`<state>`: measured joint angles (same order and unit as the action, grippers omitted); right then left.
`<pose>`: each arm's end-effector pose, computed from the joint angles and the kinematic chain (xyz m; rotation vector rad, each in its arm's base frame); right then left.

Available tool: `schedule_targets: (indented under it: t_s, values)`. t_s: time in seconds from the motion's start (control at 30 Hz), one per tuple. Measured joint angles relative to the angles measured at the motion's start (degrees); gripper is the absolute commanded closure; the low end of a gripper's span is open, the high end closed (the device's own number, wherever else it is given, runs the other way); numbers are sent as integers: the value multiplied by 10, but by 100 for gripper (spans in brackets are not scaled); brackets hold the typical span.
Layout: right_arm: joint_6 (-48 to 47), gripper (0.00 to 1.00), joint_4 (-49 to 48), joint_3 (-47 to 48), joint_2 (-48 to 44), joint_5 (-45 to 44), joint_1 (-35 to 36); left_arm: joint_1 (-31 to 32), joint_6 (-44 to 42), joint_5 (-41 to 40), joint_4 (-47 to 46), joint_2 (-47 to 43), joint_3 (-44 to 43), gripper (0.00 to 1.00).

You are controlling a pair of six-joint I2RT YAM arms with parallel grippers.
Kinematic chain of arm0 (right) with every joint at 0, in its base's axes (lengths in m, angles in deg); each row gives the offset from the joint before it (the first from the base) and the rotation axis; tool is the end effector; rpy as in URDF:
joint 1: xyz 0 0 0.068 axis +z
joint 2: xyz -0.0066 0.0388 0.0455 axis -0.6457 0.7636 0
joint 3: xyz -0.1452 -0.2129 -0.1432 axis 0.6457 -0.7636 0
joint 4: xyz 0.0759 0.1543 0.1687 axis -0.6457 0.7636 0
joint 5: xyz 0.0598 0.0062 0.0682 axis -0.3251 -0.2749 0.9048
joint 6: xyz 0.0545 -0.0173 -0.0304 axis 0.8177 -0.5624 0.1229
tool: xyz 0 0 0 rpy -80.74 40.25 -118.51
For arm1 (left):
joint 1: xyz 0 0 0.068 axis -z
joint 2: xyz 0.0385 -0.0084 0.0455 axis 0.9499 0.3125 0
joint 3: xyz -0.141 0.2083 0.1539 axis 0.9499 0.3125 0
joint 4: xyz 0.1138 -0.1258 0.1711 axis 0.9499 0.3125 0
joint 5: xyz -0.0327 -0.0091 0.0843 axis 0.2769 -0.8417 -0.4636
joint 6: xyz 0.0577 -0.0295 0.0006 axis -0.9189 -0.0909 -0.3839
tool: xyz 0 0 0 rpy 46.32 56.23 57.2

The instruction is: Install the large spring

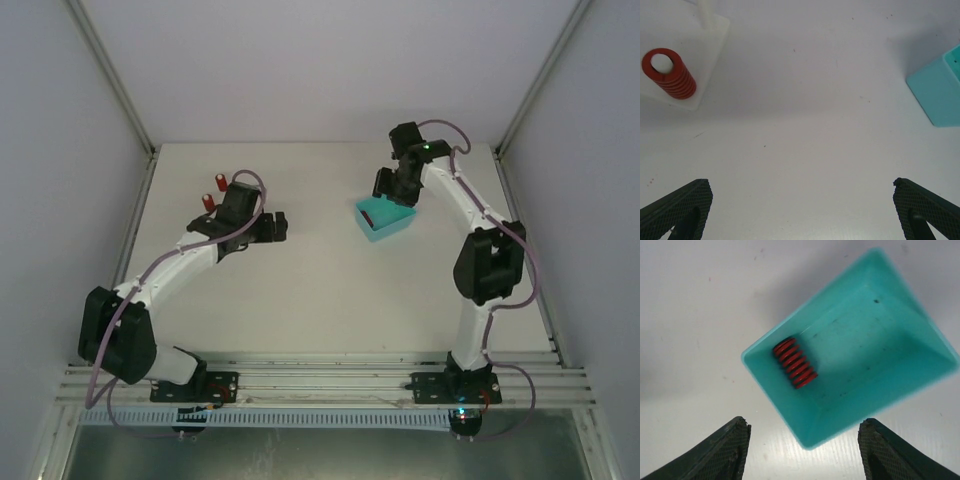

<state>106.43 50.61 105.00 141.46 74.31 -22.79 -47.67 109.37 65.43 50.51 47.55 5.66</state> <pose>0.3917 0.1240 0.3125 0.3531 2.6651 0.3090 0.2676 -0.1209 0.2919 0.0188 2.3341 -0.4484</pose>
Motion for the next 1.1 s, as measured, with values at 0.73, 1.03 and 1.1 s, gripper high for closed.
schedule_targets:
  t_s: [0.73,1.03,1.1]
  values:
    - [-267,42,35,132,212,178,-39,1,6,21,49,39,-75,1]
    - [-291,42,68,136,236,162,-19,1,6,21,52,39,-81,1]
    - [-294,43,69,136,245,156,-18,1,6,21,52,39,-81,1]
